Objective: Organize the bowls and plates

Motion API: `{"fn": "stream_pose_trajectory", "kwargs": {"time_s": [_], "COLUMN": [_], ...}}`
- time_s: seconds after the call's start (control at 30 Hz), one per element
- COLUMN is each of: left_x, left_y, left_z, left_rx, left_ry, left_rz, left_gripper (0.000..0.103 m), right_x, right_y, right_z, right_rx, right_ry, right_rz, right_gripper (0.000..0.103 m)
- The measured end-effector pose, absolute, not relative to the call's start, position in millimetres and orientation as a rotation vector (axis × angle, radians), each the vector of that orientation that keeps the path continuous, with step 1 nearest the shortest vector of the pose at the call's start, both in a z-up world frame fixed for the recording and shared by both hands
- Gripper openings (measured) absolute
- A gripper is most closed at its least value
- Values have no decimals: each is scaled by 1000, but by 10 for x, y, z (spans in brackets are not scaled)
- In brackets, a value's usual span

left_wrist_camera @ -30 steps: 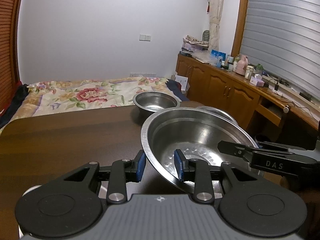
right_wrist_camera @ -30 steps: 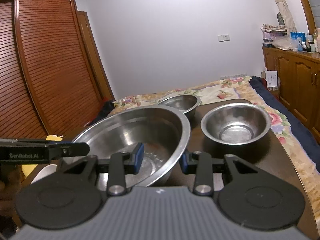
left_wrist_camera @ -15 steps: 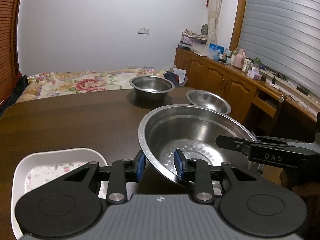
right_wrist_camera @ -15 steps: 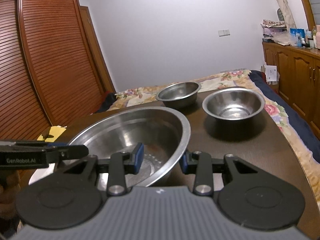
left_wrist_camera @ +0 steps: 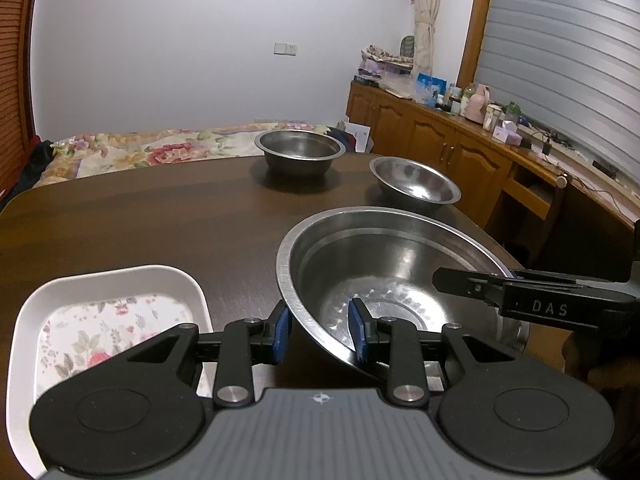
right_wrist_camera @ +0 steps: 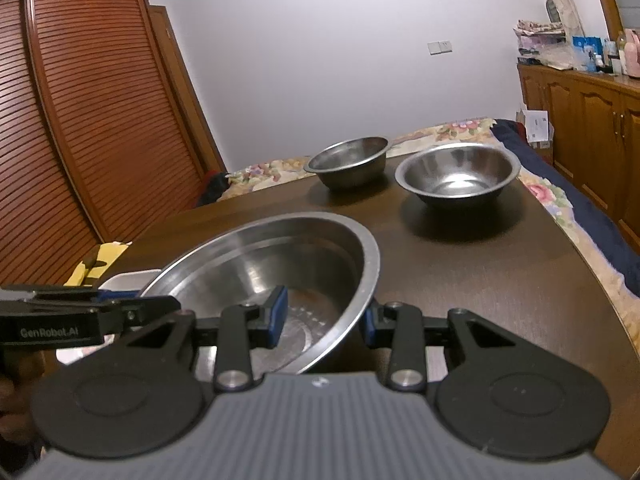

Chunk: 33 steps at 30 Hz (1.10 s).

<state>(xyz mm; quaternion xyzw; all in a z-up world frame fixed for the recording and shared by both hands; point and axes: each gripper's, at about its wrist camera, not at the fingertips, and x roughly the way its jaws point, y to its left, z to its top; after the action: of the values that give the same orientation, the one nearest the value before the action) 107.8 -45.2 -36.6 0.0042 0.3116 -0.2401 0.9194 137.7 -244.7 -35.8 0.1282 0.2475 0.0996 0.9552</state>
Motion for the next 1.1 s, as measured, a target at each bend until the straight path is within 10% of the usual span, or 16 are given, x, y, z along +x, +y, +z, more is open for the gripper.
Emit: {"fn": "stream_pose_trajectory", "kwargs": {"time_s": [1.1], "left_x": [1086], "left_y": [-415], "left_z": [-486], "left_rx": [16], "left_ry": [644], "left_rz": [-463], "left_gripper": [45], "right_x": [1310], "right_y": [-2494], "right_z": [-448], "right_rx": [251], "right_ry": [502], "right_rz": [189], "right_gripper": [40]}}
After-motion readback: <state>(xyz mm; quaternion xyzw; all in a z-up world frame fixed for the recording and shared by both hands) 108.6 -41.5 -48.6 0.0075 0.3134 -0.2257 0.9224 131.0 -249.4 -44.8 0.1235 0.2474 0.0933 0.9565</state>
